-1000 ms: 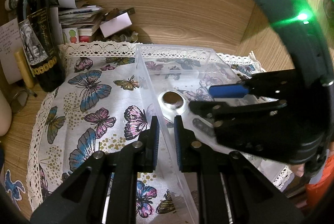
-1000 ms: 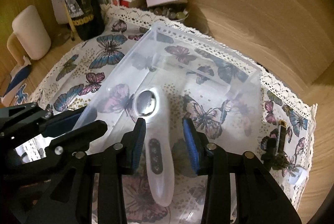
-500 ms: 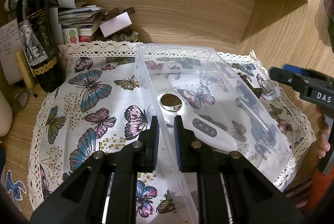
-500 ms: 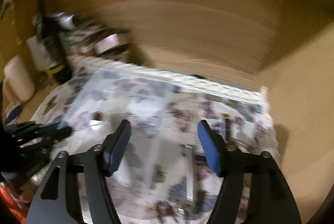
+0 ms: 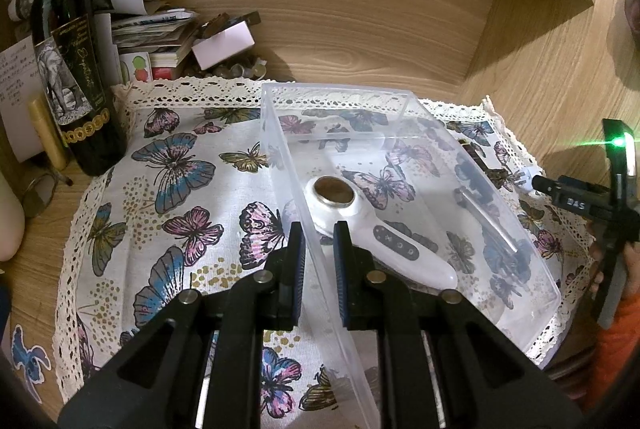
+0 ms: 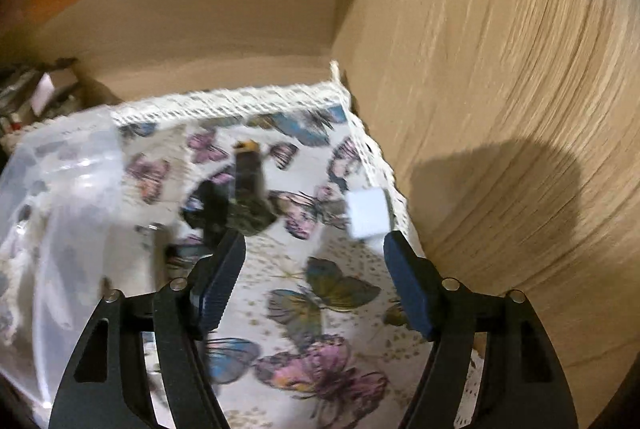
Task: Organize rigid objects
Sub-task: 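Move the right tool to the white plug adapter and grasp it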
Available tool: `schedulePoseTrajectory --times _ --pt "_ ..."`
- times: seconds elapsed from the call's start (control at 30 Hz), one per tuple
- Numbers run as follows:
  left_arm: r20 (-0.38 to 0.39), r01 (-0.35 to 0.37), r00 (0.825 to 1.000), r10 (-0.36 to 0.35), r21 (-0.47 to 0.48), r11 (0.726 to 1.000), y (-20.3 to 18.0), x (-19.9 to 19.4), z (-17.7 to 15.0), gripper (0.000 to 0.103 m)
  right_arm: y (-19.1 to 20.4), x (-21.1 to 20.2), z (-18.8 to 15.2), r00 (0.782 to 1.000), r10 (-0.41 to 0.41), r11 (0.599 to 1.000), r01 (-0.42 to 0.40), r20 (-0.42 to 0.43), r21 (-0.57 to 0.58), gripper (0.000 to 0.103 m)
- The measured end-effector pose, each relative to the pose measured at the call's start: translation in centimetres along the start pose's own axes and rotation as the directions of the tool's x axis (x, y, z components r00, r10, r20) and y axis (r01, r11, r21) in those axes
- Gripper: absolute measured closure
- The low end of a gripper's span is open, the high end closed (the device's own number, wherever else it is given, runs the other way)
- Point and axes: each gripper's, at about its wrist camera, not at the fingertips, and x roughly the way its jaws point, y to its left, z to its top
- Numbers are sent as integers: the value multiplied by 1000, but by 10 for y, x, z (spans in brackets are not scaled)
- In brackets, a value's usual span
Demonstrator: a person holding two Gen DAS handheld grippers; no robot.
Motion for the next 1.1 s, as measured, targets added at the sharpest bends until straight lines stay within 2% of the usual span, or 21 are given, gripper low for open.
schedulePoseTrajectory --times 0.2,0.53,0.6,0.63,0.7,0.77,0.87,1.1 --pt "-5 13 1000 -13 -12 1000 2 1 1 89 -7 27 8 999 -38 999 37 -32 -8 37" --pt "-6 15 1000 -15 -16 1000 2 1 2 89 9 59 15 992 -105 991 99 -65 -86 38" --pt "-7 15 1000 -15 -18 1000 2 1 2 89 7 65 15 993 -67 996 60 -96 -71 37" --pt "-7 16 1000 -16 -19 1000 2 2 2 89 5 67 15 993 -21 998 15 -116 -53 39" --pt "-7 17 1000 -17 -20 1000 1 2 3 89 2 67 13 987 80 996 -84 -142 -24 61" --pt "-7 16 1000 -16 -18 1000 1 2 3 89 1 65 11 985 95 995 -99 -145 -22 68" --pt "-7 17 1000 -18 -20 1000 1 2 3 89 5 61 10 990 36 998 -43 -133 -51 68" --pt "-7 15 1000 -15 -19 1000 1 2 3 89 10 61 17 993 37 997 -44 -115 -61 64"
